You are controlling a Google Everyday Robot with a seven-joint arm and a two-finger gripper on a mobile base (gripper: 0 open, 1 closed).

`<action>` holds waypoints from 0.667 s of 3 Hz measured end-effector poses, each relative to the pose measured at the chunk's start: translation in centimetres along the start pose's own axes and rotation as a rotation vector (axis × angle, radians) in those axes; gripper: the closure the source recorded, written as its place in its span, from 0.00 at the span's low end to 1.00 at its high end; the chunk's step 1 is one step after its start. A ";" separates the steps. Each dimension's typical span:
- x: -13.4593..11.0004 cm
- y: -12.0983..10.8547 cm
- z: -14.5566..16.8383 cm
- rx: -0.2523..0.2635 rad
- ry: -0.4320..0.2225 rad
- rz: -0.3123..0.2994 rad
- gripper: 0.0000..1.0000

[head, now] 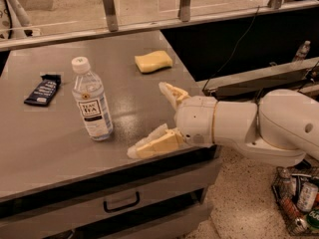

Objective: Move blue plastic bottle near sponge

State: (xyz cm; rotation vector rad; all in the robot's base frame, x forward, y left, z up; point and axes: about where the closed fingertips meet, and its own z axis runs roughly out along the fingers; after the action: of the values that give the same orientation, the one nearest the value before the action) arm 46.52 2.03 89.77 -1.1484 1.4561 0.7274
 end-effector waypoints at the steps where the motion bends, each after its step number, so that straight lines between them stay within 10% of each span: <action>1: 0.2 0.2 1.0 -0.014 0.018 -0.007 0.00; 2: 0.9 0.6 3.8 -0.033 0.027 0.009 0.00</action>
Offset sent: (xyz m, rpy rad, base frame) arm 0.0244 0.0642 -0.0399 -0.0246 0.0563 0.0218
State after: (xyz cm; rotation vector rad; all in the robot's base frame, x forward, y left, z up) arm 47.37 5.43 87.98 -1.1819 1.4767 0.7474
